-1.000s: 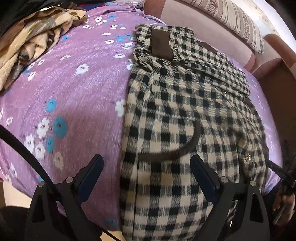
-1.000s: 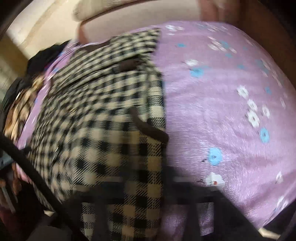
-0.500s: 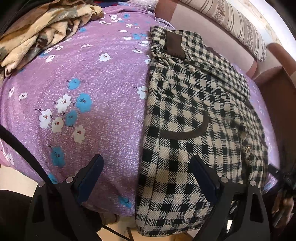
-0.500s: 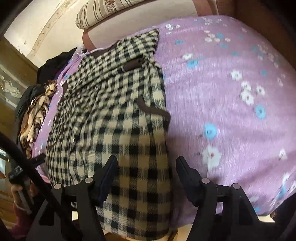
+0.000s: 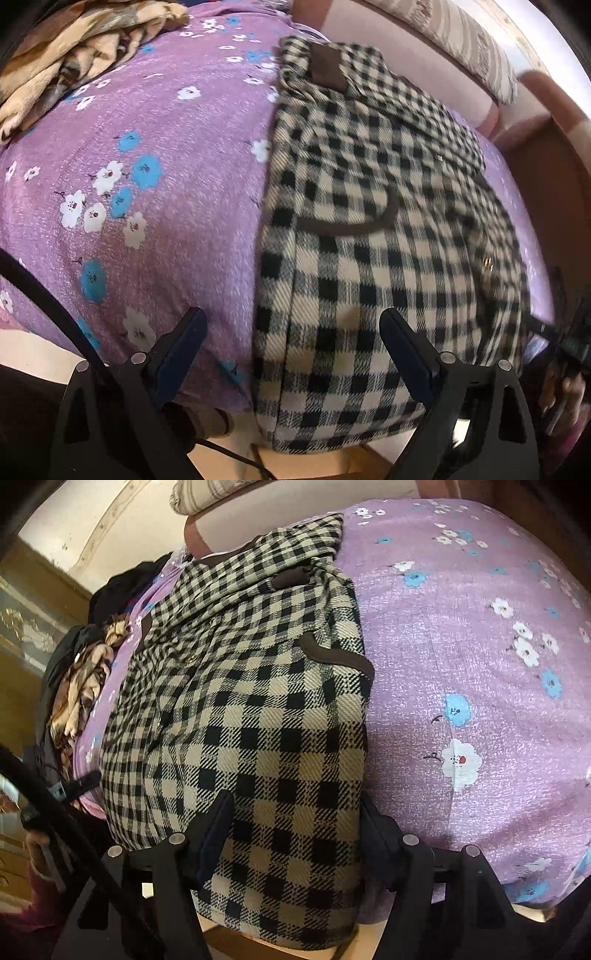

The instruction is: Fold large clothes

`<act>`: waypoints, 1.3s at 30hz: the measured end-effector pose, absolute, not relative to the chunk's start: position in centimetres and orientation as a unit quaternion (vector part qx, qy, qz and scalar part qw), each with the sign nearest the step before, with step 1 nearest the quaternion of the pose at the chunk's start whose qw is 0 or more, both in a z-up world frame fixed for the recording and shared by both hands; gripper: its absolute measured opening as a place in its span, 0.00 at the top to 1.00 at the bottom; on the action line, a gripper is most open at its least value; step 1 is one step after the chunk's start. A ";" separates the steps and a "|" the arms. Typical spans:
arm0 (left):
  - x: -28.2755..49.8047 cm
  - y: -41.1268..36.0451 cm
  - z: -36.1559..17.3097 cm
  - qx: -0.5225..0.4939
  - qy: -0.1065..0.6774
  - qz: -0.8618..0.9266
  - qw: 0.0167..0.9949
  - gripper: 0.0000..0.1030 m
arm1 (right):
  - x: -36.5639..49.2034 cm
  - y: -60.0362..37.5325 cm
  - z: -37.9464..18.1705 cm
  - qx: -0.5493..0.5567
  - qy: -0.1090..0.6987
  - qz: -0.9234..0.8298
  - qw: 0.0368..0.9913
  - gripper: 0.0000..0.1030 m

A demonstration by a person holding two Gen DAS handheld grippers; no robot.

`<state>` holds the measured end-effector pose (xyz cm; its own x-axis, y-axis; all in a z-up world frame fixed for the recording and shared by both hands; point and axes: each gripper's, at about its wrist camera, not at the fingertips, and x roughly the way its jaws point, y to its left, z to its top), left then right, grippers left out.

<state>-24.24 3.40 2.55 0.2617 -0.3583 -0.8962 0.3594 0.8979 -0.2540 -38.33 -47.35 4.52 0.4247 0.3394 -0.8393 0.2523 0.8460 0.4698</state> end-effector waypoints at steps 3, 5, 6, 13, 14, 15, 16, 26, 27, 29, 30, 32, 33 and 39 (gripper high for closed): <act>-24.4 3.5 2.6 -0.001 0.566 -0.239 0.789 0.09 | -38.4 -47.3 4.7 0.275 0.531 0.034 0.801 0.29; -24.5 3.8 2.6 -0.023 0.570 -0.250 0.783 0.15 | -38.4 -46.9 5.3 0.274 0.522 0.056 0.806 0.29; -24.5 3.8 2.6 -0.028 0.571 -0.254 0.780 0.20 | -38.4 -46.7 5.5 0.275 0.516 0.067 0.808 0.29; -25.6 3.2 2.7 -0.002 0.569 -0.271 0.776 0.43 | -37.9 -45.0 5.5 0.242 0.539 0.087 0.802 0.30; -25.6 3.3 2.7 0.000 0.568 -0.270 0.777 0.44 | -37.9 -44.7 5.6 0.236 0.539 0.094 0.803 0.30; -25.4 3.4 2.6 0.000 0.568 -0.267 0.779 0.44 | -37.9 -44.7 5.6 0.233 0.538 0.097 0.804 0.30; -25.1 3.6 2.6 -0.008 0.567 -0.262 0.781 0.44 | -37.7 -44.7 5.5 0.233 0.540 0.096 0.803 0.30; -25.6 1.7 3.1 -0.019 0.567 -0.323 0.757 0.53 | -37.6 -45.6 5.1 0.268 0.536 0.099 0.794 0.29; -25.6 1.7 3.2 -0.024 0.564 -0.326 0.758 0.53 | -37.7 -45.8 5.3 0.279 0.530 0.108 0.793 0.29; -25.4 2.0 3.1 -0.035 0.566 -0.325 0.757 0.53 | -37.9 -46.3 5.7 0.302 0.514 0.122 0.794 0.29; -25.2 2.2 2.8 -0.041 0.570 -0.320 0.755 0.53 | -37.9 -46.4 5.7 0.306 0.512 0.122 0.793 0.29; -24.9 2.4 2.3 -0.045 0.580 -0.306 0.753 0.53 | -37.7 -45.8 5.0 0.289 0.534 0.109 0.787 0.29; -25.0 2.4 2.3 -0.044 0.580 -0.305 0.754 0.53 | -37.8 -45.4 4.7 0.276 0.546 0.105 0.784 0.29; -26.5 2.1 4.0 -0.039 0.551 -0.349 0.757 0.52 | -38.1 -44.2 7.2 0.265 0.523 0.161 0.794 0.35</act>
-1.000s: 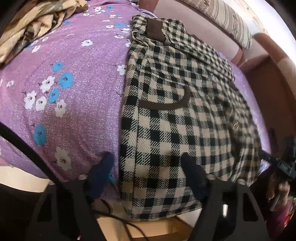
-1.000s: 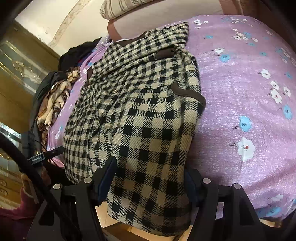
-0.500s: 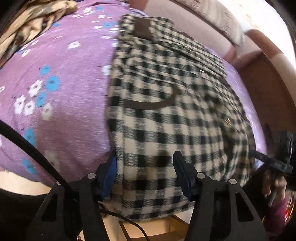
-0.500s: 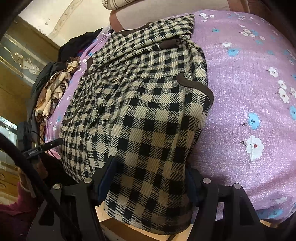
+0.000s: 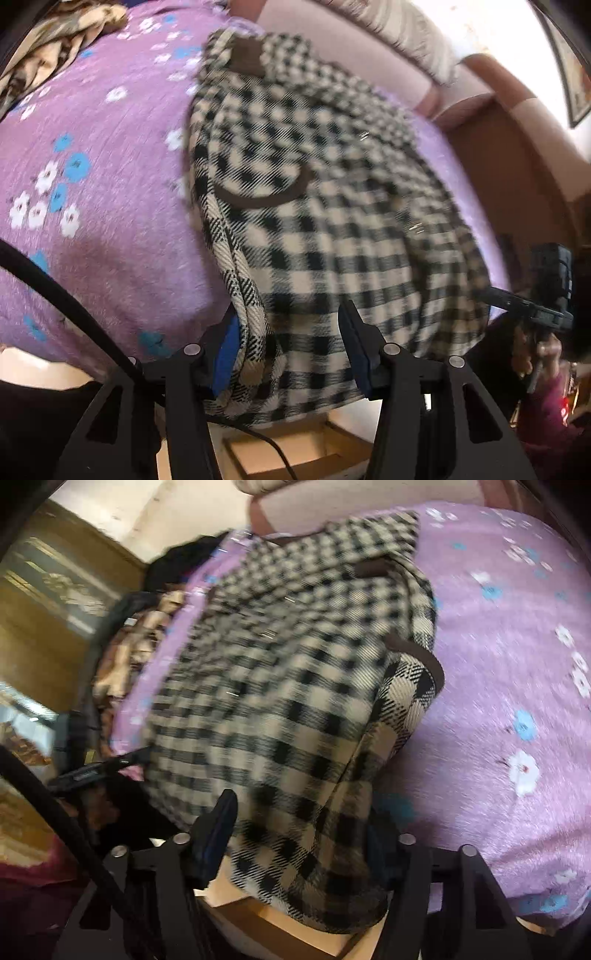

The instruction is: Fold large clothes

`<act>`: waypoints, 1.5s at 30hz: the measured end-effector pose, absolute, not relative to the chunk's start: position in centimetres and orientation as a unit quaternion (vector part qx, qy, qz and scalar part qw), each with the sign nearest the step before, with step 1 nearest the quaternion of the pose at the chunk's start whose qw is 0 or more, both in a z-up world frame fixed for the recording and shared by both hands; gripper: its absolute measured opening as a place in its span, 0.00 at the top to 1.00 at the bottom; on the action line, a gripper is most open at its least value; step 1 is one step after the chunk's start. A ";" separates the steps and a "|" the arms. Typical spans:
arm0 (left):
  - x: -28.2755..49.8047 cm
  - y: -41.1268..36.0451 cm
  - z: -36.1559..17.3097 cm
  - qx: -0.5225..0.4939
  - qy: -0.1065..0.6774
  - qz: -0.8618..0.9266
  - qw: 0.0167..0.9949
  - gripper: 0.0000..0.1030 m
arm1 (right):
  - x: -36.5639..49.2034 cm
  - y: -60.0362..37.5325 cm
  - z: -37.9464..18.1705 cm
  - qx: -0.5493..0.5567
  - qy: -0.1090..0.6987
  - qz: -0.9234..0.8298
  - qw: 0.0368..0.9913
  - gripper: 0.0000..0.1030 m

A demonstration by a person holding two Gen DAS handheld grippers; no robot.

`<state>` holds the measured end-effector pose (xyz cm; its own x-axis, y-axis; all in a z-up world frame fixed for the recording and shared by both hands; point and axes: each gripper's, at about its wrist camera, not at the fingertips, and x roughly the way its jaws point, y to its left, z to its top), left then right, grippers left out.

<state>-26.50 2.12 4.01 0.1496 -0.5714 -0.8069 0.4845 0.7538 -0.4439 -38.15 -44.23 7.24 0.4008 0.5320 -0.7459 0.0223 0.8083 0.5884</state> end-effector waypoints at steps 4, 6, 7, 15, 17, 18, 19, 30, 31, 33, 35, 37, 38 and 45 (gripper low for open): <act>-26.2 2.2 4.6 -0.037 0.546 -0.344 0.763 0.52 | -37.7 -44.3 7.1 0.274 0.524 0.163 0.790 0.36; -26.3 2.0 3.4 -0.006 0.567 -0.324 0.758 0.52 | -37.5 -43.7 5.9 0.249 0.554 0.144 0.781 0.36; -26.3 1.9 2.9 -0.002 0.575 -0.314 0.755 0.52 | -37.6 -43.5 5.3 0.237 0.568 0.133 0.777 0.36; -26.6 1.6 3.0 0.001 0.583 -0.327 0.744 0.49 | -37.4 -43.2 5.5 0.254 0.558 0.145 0.777 0.37; -26.6 2.1 4.2 -0.035 0.567 -0.349 0.745 0.49 | -37.2 -43.2 6.2 0.251 0.551 0.153 0.782 0.36; -26.5 2.3 4.6 -0.045 0.559 -0.355 0.748 0.49 | -37.4 -43.5 6.3 0.257 0.542 0.154 0.785 0.36; -26.6 2.1 4.6 -0.041 0.558 -0.355 0.749 0.49 | -37.4 -43.9 6.3 0.264 0.531 0.146 0.792 0.36; -26.6 -0.3 4.7 0.029 0.556 -0.339 0.759 0.88 | -36.4 -43.4 5.8 0.249 0.539 0.130 0.794 0.86; -26.6 -0.1 4.7 0.018 0.558 -0.340 0.757 0.88 | -36.5 -43.8 6.5 0.272 0.519 0.141 0.798 0.86; -26.1 0.5 4.4 -0.003 0.564 -0.337 0.754 0.88 | -36.7 -44.1 7.4 0.285 0.493 0.158 0.806 0.86; -25.9 0.2 3.8 -0.001 0.573 -0.323 0.754 0.81 | -36.3 -43.4 7.3 0.261 0.507 0.165 0.805 0.82; -25.7 -0.3 3.1 0.000 0.584 -0.314 0.748 0.51 | -35.7 -42.5 5.9 0.249 0.545 0.164 0.784 0.72; -25.8 -0.4 2.8 0.002 0.588 -0.313 0.746 0.50 | -35.5 -42.3 5.5 0.251 0.552 0.165 0.778 0.68; -26.2 -1.1 4.7 0.043 0.560 -0.333 0.757 0.89 | -34.7 -42.5 6.1 0.270 0.525 0.169 0.789 0.86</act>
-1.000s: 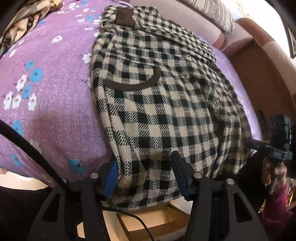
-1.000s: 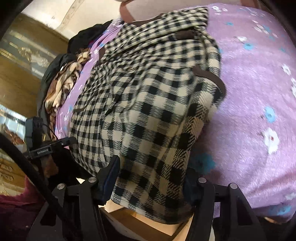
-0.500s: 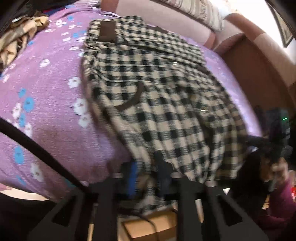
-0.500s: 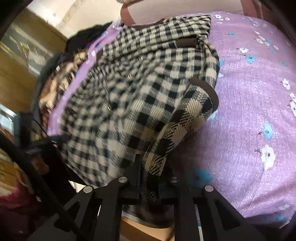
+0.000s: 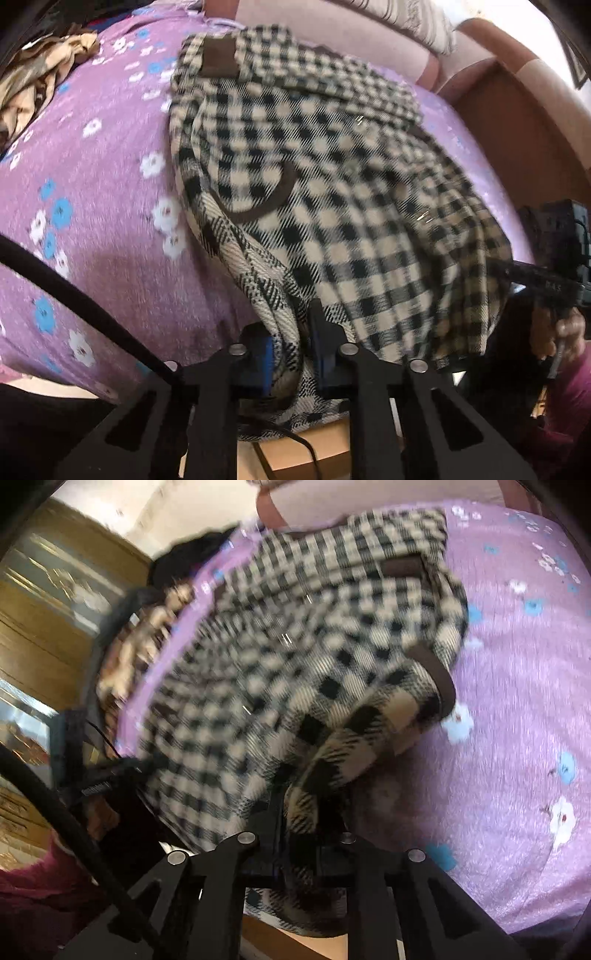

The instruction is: Fold large clothes

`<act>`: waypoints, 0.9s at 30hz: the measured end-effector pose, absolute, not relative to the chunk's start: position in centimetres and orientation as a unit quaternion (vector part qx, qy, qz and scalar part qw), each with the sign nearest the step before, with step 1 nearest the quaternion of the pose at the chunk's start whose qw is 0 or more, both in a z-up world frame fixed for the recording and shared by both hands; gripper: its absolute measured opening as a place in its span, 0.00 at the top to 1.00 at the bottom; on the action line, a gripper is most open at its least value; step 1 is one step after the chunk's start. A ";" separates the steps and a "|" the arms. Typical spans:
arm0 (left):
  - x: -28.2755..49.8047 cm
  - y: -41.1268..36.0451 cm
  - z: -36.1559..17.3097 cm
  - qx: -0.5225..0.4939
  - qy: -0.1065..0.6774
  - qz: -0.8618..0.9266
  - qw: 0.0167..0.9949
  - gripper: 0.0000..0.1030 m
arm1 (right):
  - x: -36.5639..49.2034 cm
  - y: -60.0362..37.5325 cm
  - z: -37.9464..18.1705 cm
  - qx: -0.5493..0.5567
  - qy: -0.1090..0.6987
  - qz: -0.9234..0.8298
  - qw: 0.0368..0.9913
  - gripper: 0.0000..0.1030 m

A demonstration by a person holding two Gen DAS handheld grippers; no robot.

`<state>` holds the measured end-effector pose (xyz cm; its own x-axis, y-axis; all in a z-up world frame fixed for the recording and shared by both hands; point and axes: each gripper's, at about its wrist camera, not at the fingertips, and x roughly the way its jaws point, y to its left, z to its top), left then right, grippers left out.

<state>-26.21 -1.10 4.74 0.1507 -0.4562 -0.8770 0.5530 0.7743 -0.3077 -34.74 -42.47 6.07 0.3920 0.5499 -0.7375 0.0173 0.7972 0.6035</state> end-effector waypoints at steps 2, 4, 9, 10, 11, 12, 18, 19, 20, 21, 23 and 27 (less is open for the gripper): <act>-25.8 -0.5 6.1 0.031 0.553 -0.340 0.760 0.91 | -34.6 -43.0 7.3 0.293 0.497 0.180 0.797 0.86; -25.4 0.0 7.7 0.021 0.542 -0.349 0.764 0.92 | -34.1 -43.5 8.4 0.309 0.477 0.196 0.799 0.87; -23.6 -0.5 11.6 0.008 0.512 -0.378 0.771 0.92 | -31.6 -44.6 11.1 0.313 0.448 0.211 0.811 0.87; -23.1 -1.1 12.1 0.007 0.509 -0.378 0.773 0.92 | -31.2 -44.6 11.7 0.308 0.442 0.214 0.815 0.87; -22.5 -1.5 13.0 0.005 0.502 -0.378 0.777 0.92 | -30.5 -44.7 12.4 0.303 0.434 0.215 0.821 0.87; -22.1 -1.8 13.6 0.004 0.497 -0.381 0.780 0.92 | -30.2 -44.9 12.9 0.302 0.429 0.216 0.823 0.87; -17.1 -4.6 17.6 -0.023 0.457 -0.394 0.797 0.92 | -25.2 -46.6 15.2 0.303 0.398 0.197 0.843 0.87; -16.1 -5.0 17.7 -0.030 0.457 -0.390 0.799 0.92 | -24.0 -47.1 15.3 0.305 0.396 0.188 0.846 0.87; -14.8 -5.5 17.6 -0.037 0.456 -0.382 0.803 0.92 | -22.8 -47.7 15.3 0.309 0.394 0.179 0.847 0.87; -13.3 -6.0 17.5 -0.043 0.456 -0.373 0.807 0.92 | -21.2 -48.4 15.1 0.318 0.391 0.169 0.847 0.87; -10.2 -6.8 16.9 -0.065 0.460 -0.353 0.812 0.92 | -18.9 -49.4 14.8 0.323 0.389 0.157 0.848 0.87; -3.9 -8.1 14.4 -0.108 0.474 -0.313 0.816 0.92 | -13.0 -52.0 12.3 0.336 0.401 0.111 0.845 0.87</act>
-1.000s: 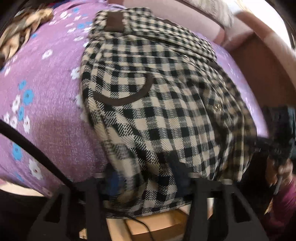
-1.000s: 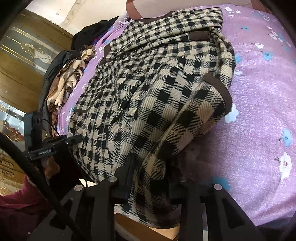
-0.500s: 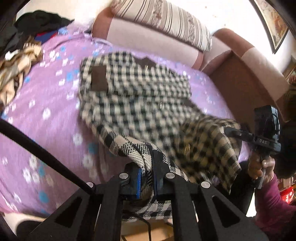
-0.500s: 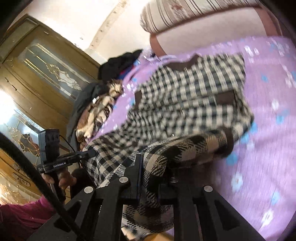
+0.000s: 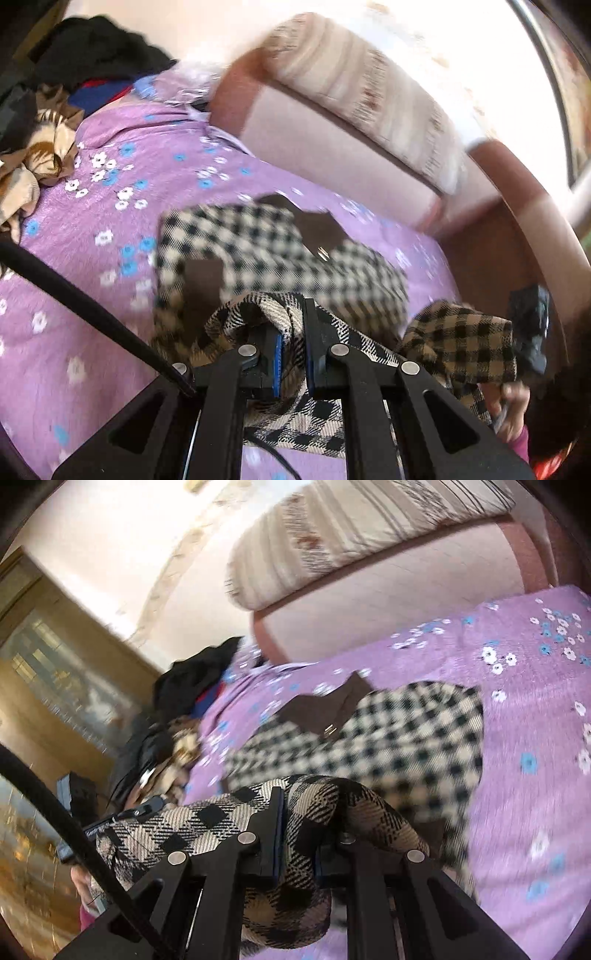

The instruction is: Fold large clothes

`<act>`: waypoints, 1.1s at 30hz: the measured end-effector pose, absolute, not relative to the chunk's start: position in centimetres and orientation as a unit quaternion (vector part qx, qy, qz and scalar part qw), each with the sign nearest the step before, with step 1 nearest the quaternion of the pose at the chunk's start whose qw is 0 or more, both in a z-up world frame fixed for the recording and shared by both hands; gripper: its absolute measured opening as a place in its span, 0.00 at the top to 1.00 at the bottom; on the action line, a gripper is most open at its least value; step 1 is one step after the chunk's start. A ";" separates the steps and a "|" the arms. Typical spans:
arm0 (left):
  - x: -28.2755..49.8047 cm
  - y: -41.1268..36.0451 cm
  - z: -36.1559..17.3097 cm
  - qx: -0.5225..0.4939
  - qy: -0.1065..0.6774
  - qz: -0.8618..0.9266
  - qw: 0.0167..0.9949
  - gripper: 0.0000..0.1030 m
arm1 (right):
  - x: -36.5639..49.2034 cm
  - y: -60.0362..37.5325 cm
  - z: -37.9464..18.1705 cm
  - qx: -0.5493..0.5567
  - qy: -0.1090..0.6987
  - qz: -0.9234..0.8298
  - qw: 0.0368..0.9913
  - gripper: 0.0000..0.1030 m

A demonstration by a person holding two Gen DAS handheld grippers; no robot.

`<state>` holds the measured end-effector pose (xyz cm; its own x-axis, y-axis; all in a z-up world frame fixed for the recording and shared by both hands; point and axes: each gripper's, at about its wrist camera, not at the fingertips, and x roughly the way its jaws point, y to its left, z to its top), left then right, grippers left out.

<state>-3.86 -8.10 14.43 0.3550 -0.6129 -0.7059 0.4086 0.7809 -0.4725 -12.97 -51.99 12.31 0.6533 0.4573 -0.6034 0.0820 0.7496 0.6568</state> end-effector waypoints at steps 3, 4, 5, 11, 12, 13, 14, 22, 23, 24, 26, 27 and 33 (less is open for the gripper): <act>0.4 -8.6 12.0 -0.122 0.484 -0.286 0.818 0.92 | -9.5 -53.6 9.9 0.346 0.412 0.078 0.839 0.87; 1.6 -8.6 11.1 -0.125 0.485 -0.279 0.819 0.92 | -8.2 -54.2 8.7 0.350 0.416 0.065 0.837 0.87; 2.9 -8.7 9.9 -0.130 0.488 -0.273 0.819 0.92 | -7.0 -54.7 7.2 0.352 0.422 0.054 0.834 0.87; 5.3 -9.2 7.5 -0.139 0.512 -0.289 0.797 0.21 | -4.6 -56.2 3.7 0.382 0.444 0.045 0.809 0.58; 5.0 -8.9 8.2 -0.139 0.499 -0.289 0.805 0.17 | -5.5 -56.3 5.1 0.380 0.421 0.050 0.822 0.44; 4.7 -8.5 9.0 -0.136 0.484 -0.286 0.816 0.15 | -6.3 -56.5 6.3 0.368 0.404 0.040 0.836 0.27; 4.4 -8.0 9.9 -0.136 0.468 -0.286 0.825 0.13 | -7.2 -56.5 7.7 0.350 0.389 0.029 0.852 0.25; 1.8 -6.0 12.2 -0.069 0.471 -0.278 0.835 0.08 | -8.0 -50.0 8.2 0.195 0.473 0.105 0.853 0.49; 1.5 -6.0 11.9 -0.053 0.472 -0.268 0.838 0.08 | -7.3 -49.4 7.5 0.186 0.480 0.103 0.851 0.49; 1.4 -6.0 11.2 -0.041 0.477 -0.259 0.839 0.08 | -6.3 -49.1 6.6 0.180 0.485 0.098 0.850 0.49; 1.7 -5.9 9.6 -0.035 0.501 -0.247 0.828 0.08 | -3.3 -49.3 5.0 0.160 0.475 0.066 0.863 0.49; 2.0 -5.8 8.8 -0.039 0.515 -0.242 0.821 0.08 | -1.3 -50.4 3.5 0.163 0.489 0.014 0.857 0.50; 3.5 -3.5 7.3 -0.076 0.541 -0.209 0.811 0.08 | -3.7 -51.8 5.7 0.296 0.451 0.063 0.840 0.49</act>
<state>3.50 -3.47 7.28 0.3267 -0.4218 -0.8458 0.2573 0.9008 -0.3498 -3.71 -51.85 5.75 0.5846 0.3730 -0.7205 0.1606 0.8173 0.5534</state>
